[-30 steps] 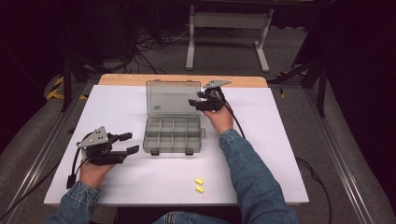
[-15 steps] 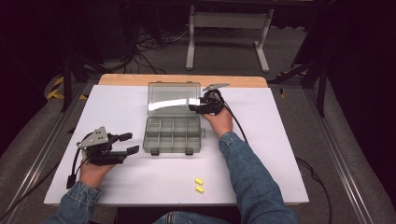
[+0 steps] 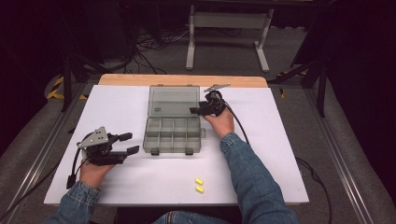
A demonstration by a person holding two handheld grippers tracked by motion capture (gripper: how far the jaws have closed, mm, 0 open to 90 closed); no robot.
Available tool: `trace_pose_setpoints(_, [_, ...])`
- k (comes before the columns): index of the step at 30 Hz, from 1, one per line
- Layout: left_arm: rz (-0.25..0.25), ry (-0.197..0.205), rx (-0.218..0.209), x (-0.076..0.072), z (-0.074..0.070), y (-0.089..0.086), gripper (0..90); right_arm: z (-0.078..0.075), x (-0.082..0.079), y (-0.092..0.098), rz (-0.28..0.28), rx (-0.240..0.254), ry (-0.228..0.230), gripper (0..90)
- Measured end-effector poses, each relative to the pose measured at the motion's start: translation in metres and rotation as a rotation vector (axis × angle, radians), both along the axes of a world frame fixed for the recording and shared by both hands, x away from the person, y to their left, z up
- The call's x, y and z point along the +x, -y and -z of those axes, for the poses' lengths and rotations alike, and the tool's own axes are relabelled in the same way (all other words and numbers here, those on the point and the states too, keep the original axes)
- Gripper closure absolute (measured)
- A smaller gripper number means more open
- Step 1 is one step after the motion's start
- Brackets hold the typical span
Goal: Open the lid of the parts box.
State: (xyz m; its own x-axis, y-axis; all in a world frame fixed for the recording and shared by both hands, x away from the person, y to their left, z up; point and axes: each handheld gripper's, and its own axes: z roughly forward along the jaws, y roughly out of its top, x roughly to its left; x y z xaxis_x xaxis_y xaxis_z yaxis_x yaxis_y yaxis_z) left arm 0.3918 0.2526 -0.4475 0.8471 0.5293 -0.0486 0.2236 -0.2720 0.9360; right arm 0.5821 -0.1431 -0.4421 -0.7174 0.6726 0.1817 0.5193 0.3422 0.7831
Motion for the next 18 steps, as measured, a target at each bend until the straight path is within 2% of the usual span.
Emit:
trace_pose_setpoints(10, [0.000,0.001,0.002,0.0000,-0.0001,0.0001,36.2,0.0032,0.0022,0.0014,0.009,-0.002,-0.034,37.7])
trace_pose_setpoints(18, [-0.004,0.007,-0.002,-0.0007,-0.0005,0.0001,35.3,-0.0019,-0.0028,0.0049,0.005,-0.013,-0.033,36.3])
